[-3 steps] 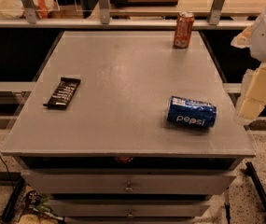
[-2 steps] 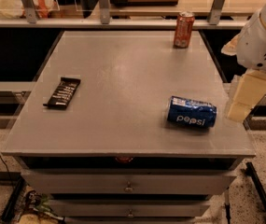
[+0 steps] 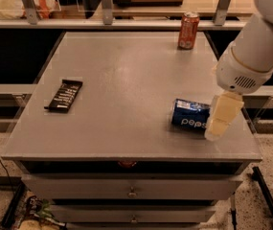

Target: Move pepsi can near rxbar chocolate

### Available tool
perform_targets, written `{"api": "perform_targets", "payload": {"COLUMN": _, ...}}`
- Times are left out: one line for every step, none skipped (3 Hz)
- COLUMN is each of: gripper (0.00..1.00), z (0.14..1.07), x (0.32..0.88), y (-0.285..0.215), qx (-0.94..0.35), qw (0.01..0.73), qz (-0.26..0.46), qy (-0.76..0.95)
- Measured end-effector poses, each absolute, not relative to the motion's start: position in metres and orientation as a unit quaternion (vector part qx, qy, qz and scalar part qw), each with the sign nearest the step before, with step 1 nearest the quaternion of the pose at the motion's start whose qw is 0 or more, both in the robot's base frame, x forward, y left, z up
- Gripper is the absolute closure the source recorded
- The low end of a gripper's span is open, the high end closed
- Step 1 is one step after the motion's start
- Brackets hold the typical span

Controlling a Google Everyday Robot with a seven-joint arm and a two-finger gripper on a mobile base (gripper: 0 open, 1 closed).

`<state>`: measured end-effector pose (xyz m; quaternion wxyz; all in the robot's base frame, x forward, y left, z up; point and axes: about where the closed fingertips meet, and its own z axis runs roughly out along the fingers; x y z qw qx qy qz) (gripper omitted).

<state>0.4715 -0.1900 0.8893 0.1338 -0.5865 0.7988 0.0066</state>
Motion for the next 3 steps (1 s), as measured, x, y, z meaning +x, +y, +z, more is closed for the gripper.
{"api": "perform_targets", "payload": {"gripper": 0.0, "z": 0.862, "x": 0.478, "y": -0.187, "qx": -0.577, "qw": 0.132, "qz": 0.014, "qy": 0.806}}
{"api": "perform_targets", "payload": {"gripper": 0.18, "z": 0.843, "x": 0.481, "y": -0.185, "qx": -0.572, "qw": 0.13, "qz": 0.021, "qy": 0.81}}
{"api": "perform_targets", "payload": {"gripper": 0.4, "z": 0.834, "x": 0.483, "y": -0.185, "qx": -0.57, "qw": 0.127, "qz": 0.024, "qy": 0.812}}
